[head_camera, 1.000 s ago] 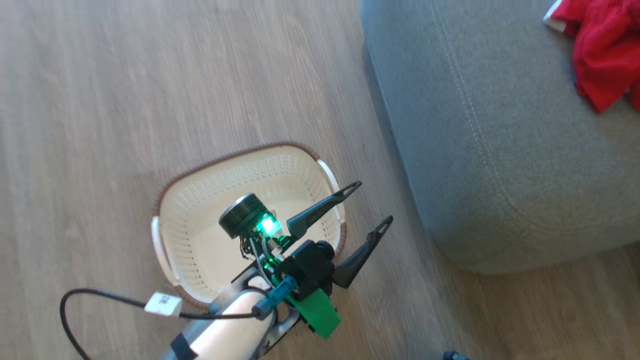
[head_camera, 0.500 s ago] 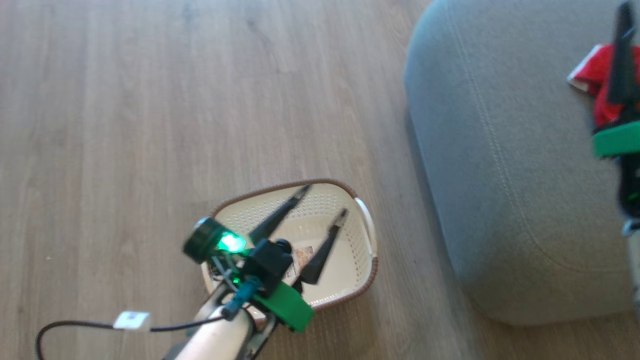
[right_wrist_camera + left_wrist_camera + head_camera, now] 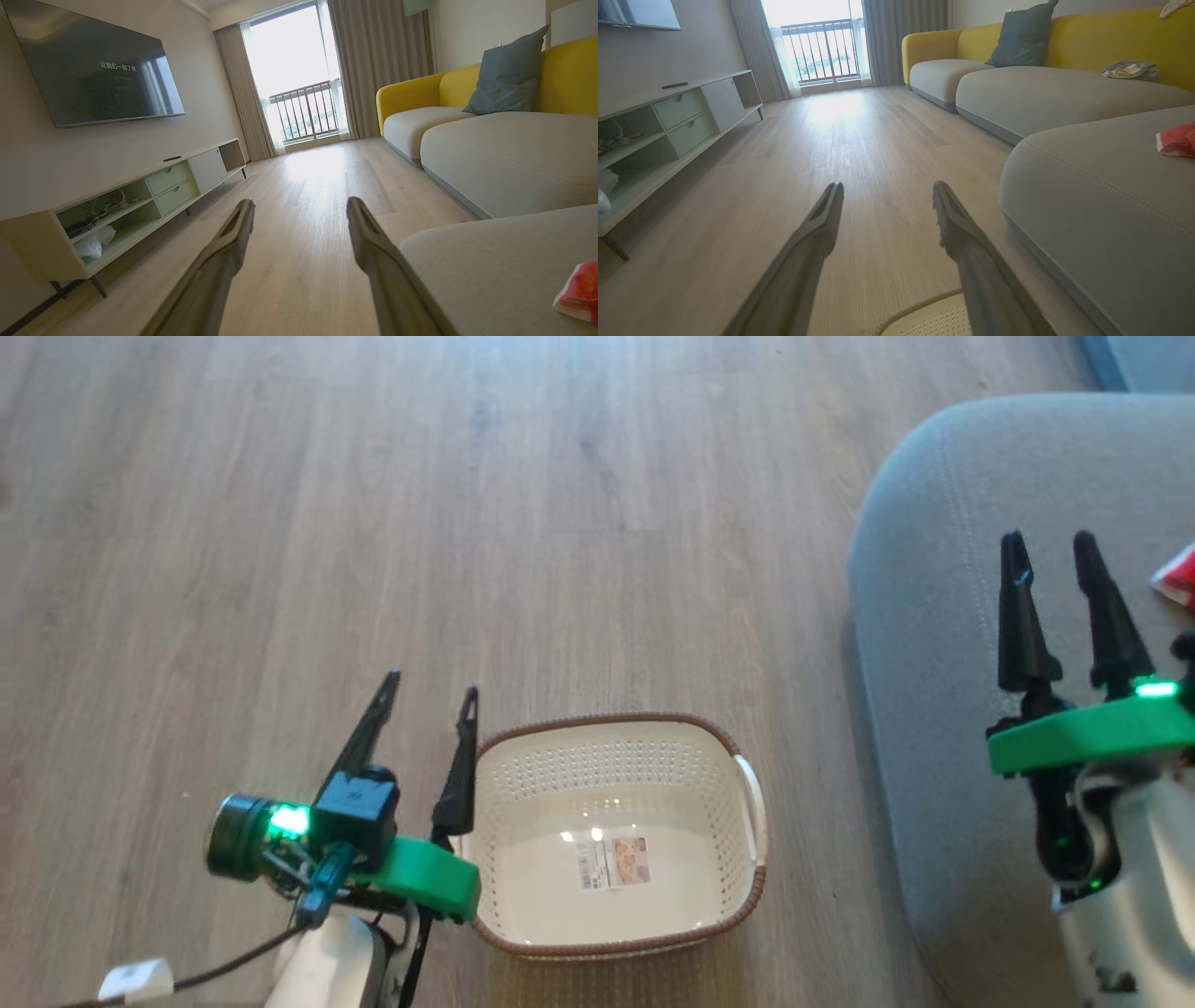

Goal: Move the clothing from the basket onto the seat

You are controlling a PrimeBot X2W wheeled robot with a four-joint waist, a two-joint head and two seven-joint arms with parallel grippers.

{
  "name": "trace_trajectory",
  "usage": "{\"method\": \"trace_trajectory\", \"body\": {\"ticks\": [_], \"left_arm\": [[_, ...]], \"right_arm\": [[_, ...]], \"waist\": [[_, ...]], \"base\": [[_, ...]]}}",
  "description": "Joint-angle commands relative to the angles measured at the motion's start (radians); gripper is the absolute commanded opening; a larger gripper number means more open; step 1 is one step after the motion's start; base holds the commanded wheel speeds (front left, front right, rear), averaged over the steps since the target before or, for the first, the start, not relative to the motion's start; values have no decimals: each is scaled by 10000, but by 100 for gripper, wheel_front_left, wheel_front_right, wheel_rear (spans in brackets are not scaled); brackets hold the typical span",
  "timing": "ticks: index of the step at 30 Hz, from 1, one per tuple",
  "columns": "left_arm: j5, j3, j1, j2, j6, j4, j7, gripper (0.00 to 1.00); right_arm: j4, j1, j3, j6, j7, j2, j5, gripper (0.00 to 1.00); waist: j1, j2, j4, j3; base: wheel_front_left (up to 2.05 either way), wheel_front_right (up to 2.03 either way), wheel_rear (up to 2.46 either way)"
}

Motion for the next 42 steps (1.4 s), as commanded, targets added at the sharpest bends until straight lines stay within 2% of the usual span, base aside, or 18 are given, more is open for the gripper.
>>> {"method": "trace_trajectory", "body": {"ticks": [1, 9, 19, 29, 36, 42], "left_arm": [[115, 438, -173, -59, 152, -471, -24, 100], [-206, 1001, 247, -144, 486, -420, -24, 100], [-792, 1131, 558, -158, 857, -156, -25, 100], [-733, 1116, 654, -159, 827, -60, -25, 100], [-934, 1147, 561, -159, 368, -36, -25, 100], [-1020, 1207, 591, -160, 178, -192, -25, 100]], "right_arm": [[-380, 120, 60, -2, -53, 57, -247, 100], [-304, 1175, -118, -2, -53, 866, -846, 100], [-100, 1825, 159, -2, -53, 1233, -1328, 100], [-11, 2024, 335, -2, -53, 1407, -1568, 100], [51, 1980, 371, -2, -53, 1444, -1578, 100], [68, 1964, 348, -2, -53, 1459, -1535, 100]], "waist": [[1, -1, 227, -88], [1, -1, 640, -219], [1, -1, 767, -273], [1, -1, 824, -238], [1, -1, 797, -227], [1, -1, 757, -239]], "base": [[0, 0, 0], [0, 0, 0], [0, 0, 0], [0, 0, 0], [0, 0, 0], [0, 0, 0]]}}
